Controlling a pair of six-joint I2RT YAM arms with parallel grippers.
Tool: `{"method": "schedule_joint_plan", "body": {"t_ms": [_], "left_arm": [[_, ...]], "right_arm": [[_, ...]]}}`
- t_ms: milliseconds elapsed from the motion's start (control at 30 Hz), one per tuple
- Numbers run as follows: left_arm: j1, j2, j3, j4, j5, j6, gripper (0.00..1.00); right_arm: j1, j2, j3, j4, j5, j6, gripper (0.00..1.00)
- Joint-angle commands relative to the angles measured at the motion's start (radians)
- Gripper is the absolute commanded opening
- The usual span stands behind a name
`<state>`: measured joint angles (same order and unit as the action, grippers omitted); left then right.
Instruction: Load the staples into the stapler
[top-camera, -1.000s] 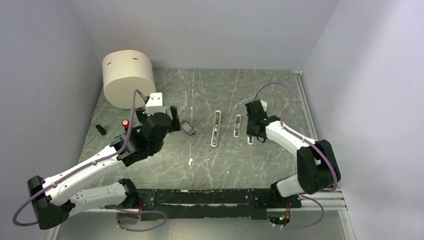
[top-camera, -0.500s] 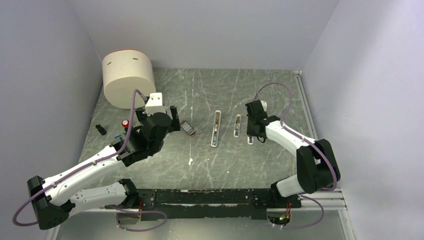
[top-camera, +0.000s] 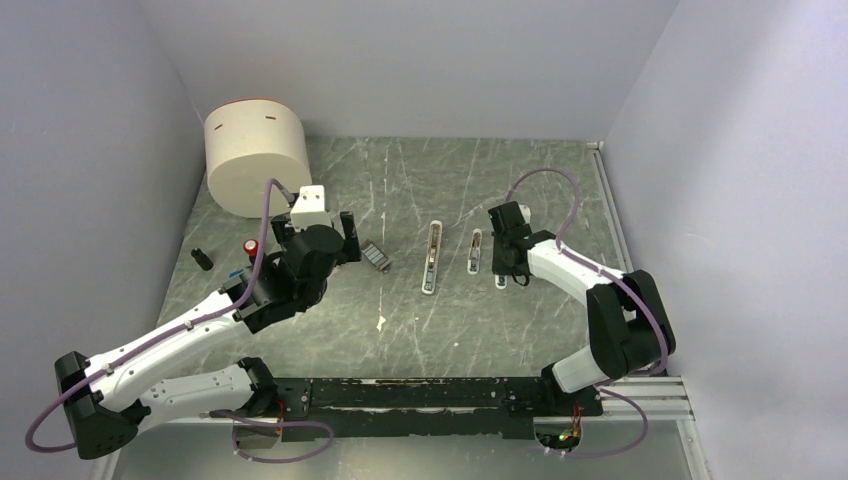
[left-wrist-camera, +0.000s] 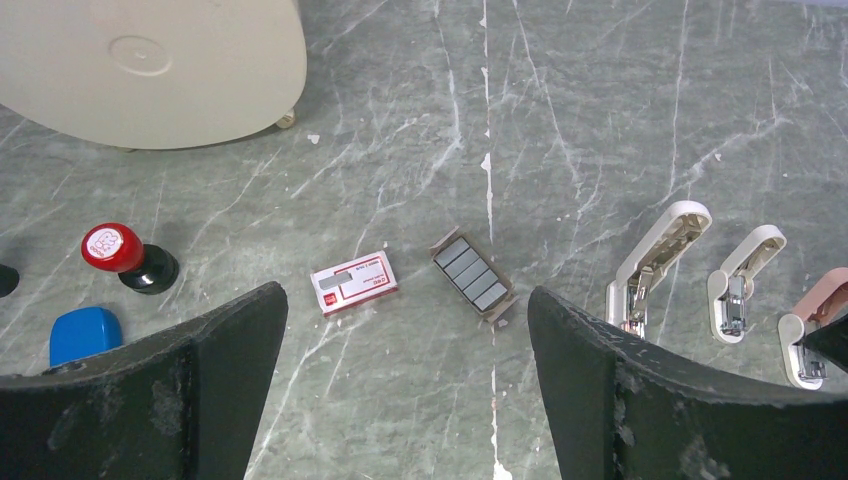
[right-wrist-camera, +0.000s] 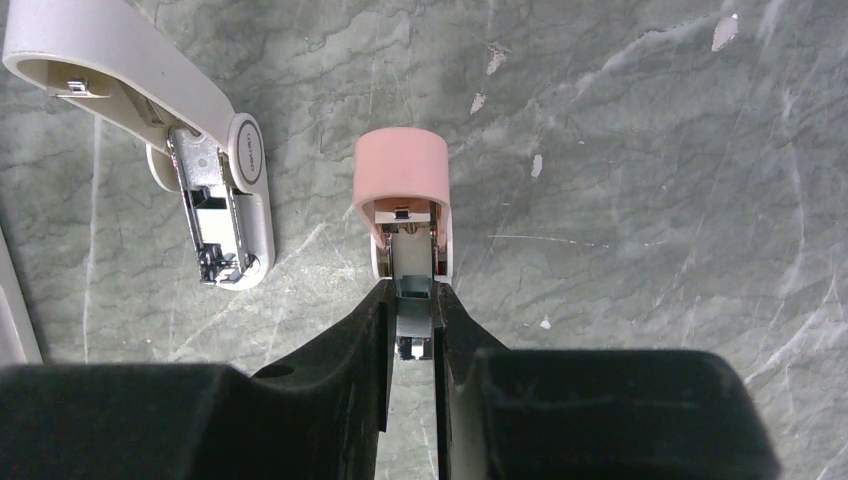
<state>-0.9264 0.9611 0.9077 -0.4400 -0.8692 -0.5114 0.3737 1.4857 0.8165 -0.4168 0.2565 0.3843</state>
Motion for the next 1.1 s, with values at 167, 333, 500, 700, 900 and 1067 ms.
{"method": "schedule_joint_plan", "body": {"t_ms": [167,333,500,700,900,1067], "left_arm": [[0.005,-0.008,0.022,0.02,-0.001,0.008,0.95],[0.005,-0.008,0.022,0.02,-0.002,0.008,0.95],[0.004,-0.007,0.022,0.021,-0.001,0.01,0.95],[0.005,-0.005,0.023,0.021,-0.002,0.011,0.95],[0.006,-0.007,0.021,0.021,-0.002,0.011,0.95],[0.005,-0.008,0.022,0.018,-0.002,0.01,0.95]], "right_arm": [[-0.009,0.018,0.003,-0.012,-0.024,0.004,0.21],[-0.009,0.024,0.007,-0.014,-0.034,0.006,0.21],[-0.009,0.027,0.014,-0.025,-0.013,-0.005,0.21],[-0.008,0.019,0.017,-0.021,-0.006,-0.014,0.22],[-0.008,0.019,0.013,-0.02,-0.006,-0.019,0.23],[-0.008,0.01,0.007,-0.016,-0.004,-0.019,0.25]]}}
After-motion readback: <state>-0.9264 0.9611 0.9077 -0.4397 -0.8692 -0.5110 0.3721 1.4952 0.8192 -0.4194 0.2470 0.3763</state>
